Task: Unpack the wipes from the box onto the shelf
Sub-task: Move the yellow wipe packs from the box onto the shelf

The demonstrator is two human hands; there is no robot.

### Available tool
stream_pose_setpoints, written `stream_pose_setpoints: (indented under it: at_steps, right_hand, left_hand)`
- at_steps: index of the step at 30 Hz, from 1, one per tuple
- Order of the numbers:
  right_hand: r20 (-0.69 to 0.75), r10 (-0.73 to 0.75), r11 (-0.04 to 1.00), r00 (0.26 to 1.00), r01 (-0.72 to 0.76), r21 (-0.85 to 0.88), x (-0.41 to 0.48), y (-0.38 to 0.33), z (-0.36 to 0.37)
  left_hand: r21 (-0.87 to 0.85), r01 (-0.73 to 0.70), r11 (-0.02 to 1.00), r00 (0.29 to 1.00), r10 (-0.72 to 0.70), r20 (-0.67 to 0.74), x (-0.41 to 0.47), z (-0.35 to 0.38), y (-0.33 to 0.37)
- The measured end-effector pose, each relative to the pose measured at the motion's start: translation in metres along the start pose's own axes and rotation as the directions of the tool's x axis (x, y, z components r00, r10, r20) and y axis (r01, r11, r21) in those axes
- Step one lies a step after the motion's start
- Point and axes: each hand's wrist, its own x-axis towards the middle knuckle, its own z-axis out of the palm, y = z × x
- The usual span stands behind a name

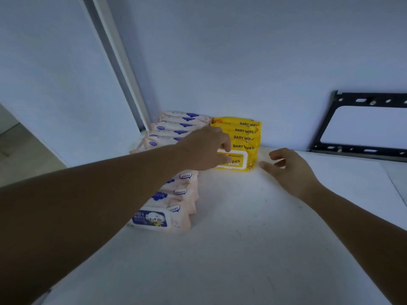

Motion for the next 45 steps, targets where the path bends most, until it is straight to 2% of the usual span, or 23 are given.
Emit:
stream_pose_setpoints:
  at_steps: [4, 9, 14, 21, 25, 29, 39, 45]
  right_hand:
    - [-0.027, -0.037, 0.999, 0.999, 0.038, 0.029, -0.031, 0.009, -0.016]
    - [-0.030, -0.008, 1.000, 1.000, 0.008, 0.004, -0.089, 0.016, -0.041]
    - [-0.097, 0.090, 0.996, 0.991, -0.092, -0.021, -0.180, 0.021, -0.074]
    - [-0.247, 0.290, 0.947, 0.925, -0.315, -0.069, -0.339, 0.033, -0.102]
    - [-0.332, 0.383, 0.909, 0.862, -0.416, -0.033, -0.425, 0.044, -0.116]
    - [-0.368, 0.415, 0.869, 0.832, -0.482, -0.111, -0.499, 0.060, -0.135]
    - [-0.437, 0.564, 0.785, 0.700, -0.620, 0.021, -0.698, 0.159, -0.170]
    - [-0.292, 0.714, 0.688, 0.637, -0.717, 0.118, -0.804, 0.227, -0.164]
  left_hand:
    - [-0.087, -0.023, 0.996, 1.000, 0.022, -0.009, -0.012, 0.006, 0.020]
    - [-0.157, -0.079, 0.984, 0.997, 0.081, 0.003, -0.021, 0.010, 0.059]
    - [-0.220, -0.222, 0.950, 0.969, 0.241, 0.061, -0.032, 0.012, 0.109]
    - [-0.329, -0.412, 0.849, 0.857, 0.484, 0.175, -0.078, 0.036, 0.200]
    - [-0.406, -0.472, 0.783, 0.760, 0.595, 0.263, -0.117, 0.055, 0.259]
    - [-0.428, -0.543, 0.723, 0.668, 0.680, 0.301, -0.153, 0.073, 0.323]
    - [-0.425, -0.617, 0.662, 0.546, 0.750, 0.374, -0.246, 0.145, 0.517]
    - [-0.397, -0.618, 0.679, 0.454, 0.720, 0.524, -0.304, 0.214, 0.606]
